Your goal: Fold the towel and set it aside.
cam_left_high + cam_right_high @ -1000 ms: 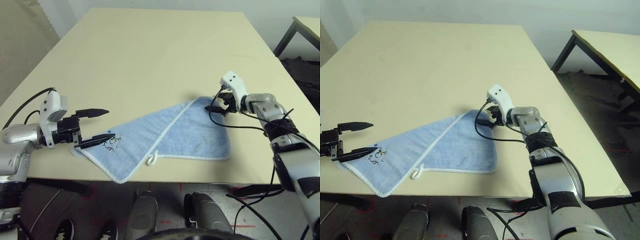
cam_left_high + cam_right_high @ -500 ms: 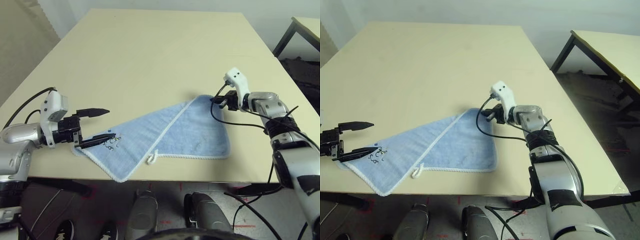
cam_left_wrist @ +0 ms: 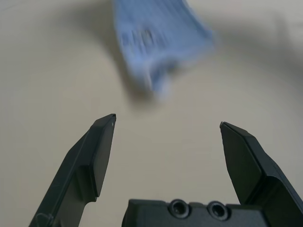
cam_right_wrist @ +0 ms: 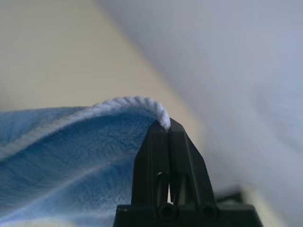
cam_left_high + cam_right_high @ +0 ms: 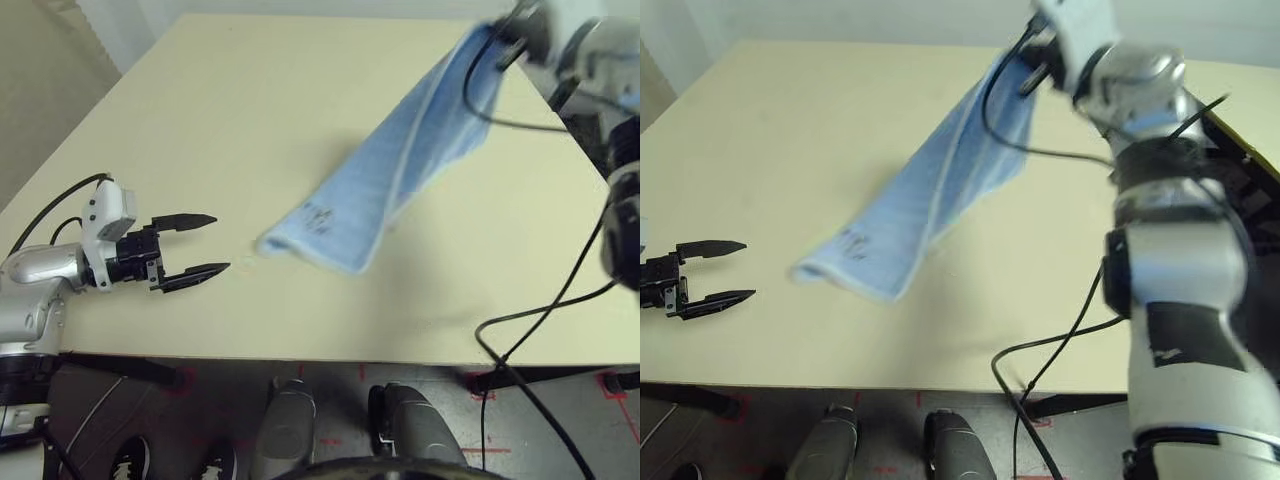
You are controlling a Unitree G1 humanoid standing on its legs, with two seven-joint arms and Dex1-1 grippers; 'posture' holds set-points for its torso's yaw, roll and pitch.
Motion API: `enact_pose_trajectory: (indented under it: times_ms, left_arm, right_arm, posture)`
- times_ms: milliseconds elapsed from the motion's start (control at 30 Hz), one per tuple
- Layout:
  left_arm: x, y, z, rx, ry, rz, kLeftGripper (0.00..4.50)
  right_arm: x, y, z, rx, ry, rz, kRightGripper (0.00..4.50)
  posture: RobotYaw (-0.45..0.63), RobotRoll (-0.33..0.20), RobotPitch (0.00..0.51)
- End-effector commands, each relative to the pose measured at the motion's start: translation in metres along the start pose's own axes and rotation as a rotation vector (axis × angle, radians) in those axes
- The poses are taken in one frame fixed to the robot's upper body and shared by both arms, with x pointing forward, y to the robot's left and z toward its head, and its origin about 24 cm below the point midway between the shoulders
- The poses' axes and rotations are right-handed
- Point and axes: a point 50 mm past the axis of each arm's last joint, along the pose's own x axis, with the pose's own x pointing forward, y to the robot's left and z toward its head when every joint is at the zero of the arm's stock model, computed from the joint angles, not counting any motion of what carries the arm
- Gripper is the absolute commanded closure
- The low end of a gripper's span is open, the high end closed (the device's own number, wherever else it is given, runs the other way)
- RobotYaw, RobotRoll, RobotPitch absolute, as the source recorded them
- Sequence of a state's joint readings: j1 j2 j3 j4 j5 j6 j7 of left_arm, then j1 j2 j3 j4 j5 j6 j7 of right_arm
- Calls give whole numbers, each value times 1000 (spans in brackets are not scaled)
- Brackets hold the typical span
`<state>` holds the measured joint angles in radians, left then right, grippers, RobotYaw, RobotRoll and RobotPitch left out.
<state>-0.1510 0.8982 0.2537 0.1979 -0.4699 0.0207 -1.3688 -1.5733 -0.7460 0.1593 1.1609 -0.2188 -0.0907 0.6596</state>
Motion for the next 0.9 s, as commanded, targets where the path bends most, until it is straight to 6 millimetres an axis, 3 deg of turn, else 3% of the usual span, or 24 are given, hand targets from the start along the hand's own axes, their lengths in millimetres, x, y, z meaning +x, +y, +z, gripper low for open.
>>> enact_pose_trajectory:
  times_ms: [33, 100, 200, 367, 567, 700, 833, 900]
  left_arm:
    - [0, -2, -4, 3, 7, 4, 0]
    - [0, -2, -6, 2, 7, 9, 0]
    - [0, -2, -6, 1, 7, 12, 0]
    - [2, -2, -7, -1, 5, 13, 0]
    - [2, -3, -6, -2, 4, 11, 0]
    - [2, -3, -6, -4, 5, 14, 0]
    - [3, -4, -6, -4, 2, 15, 0]
    - [4, -5, -5, -2, -1, 15, 0]
  right_arm:
    - [-1, 1, 1, 89, 37, 125, 4458]
    - [-1, 5, 11, 224, 1, 281, 4458]
    - [-10, 18, 38, 411, -98, 680, 4458]
    - [-36, 13, 94, 860, -402, 1075, 4458]
    - [-55, -14, 135, 1223, -739, 1087, 4458]
    - [-59, -36, 150, 1436, -902, 957, 4458]
    - [-43, -34, 147, 1487, -794, 760, 4458]
    - [-28, -25, 131, 1477, -658, 641, 4458]
  posture:
    - [112, 0, 107]
    - [114, 0, 109]
    - [111, 0, 111]
    - [108, 0, 113]
    - [113, 0, 117]
    - [116, 0, 119]
    - [118, 0, 120]
    - [117, 0, 122]
